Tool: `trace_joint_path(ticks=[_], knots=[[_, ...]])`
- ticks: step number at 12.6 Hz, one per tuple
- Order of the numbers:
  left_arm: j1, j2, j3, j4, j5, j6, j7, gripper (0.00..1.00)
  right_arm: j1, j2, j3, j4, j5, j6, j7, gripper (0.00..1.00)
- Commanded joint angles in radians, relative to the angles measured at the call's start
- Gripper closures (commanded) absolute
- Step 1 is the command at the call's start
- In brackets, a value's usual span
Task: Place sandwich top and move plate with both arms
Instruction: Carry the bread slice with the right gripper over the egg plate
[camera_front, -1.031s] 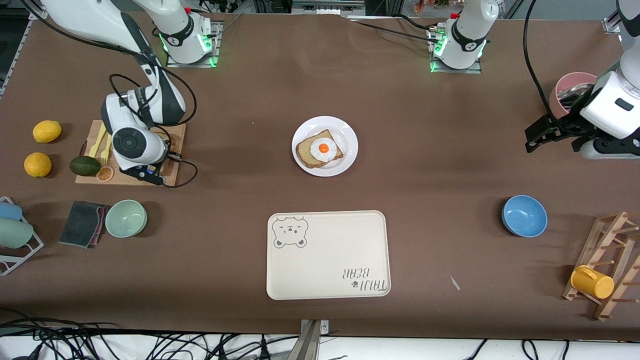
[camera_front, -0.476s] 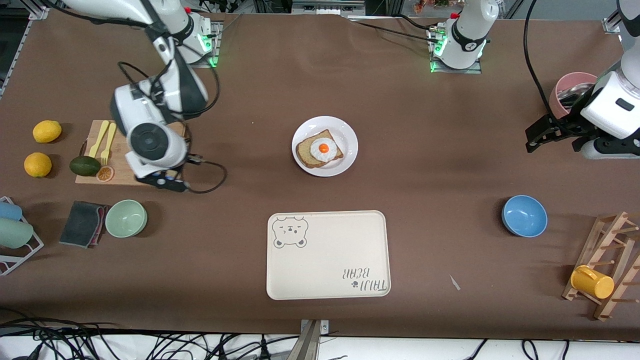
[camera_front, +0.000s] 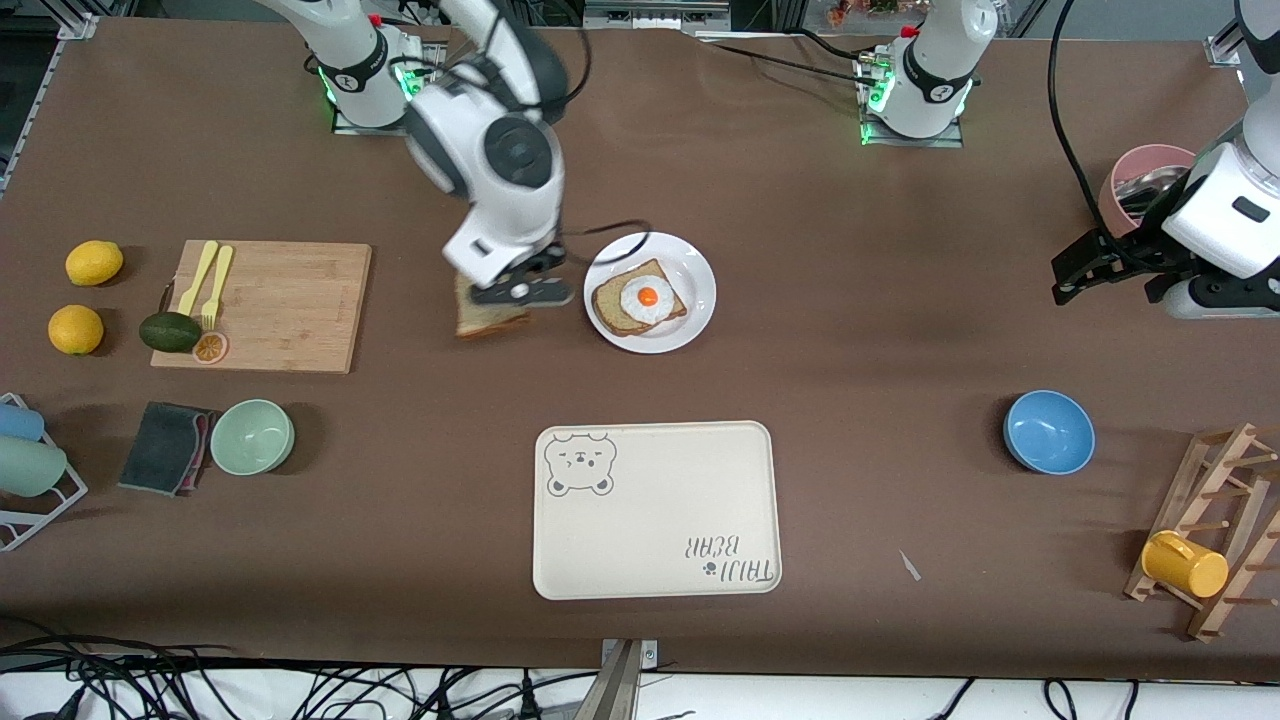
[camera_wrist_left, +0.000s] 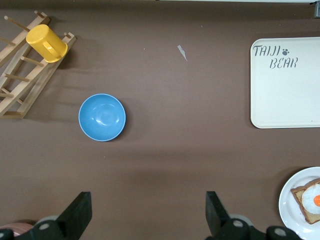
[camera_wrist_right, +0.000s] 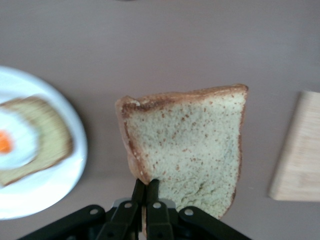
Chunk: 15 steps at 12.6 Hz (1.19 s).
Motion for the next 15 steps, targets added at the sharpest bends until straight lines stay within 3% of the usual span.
trace_joint_path(ticks=[1,5,8,14,15], knots=[[-0.002,0.004,-0.003,0.022,0.027,-0.021,-0.013,0.0,0.094,0.122,-0.007,0.11,-0.03,0.007,-0.001,1.0],[-0.003,0.004,-0.004,0.022,0.033,-0.02,-0.011,0.0,0.19,0.274,-0.007,0.271,-0.044,0.01,0.067,1.0],[-0.003,0.003,-0.004,0.022,0.033,-0.02,-0.013,0.0,0.24,0.354,-0.008,0.341,-0.108,0.022,0.104,1.0],[0.001,0.006,-0.003,0.019,0.031,-0.021,-0.013,0.0,0.277,0.393,-0.008,0.389,-0.108,0.042,0.193,1.0],[0.005,0.006,-0.001,0.016,0.031,-0.023,-0.013,0.0,0.277,0.393,-0.01,0.389,-0.11,0.046,0.196,0.74]])
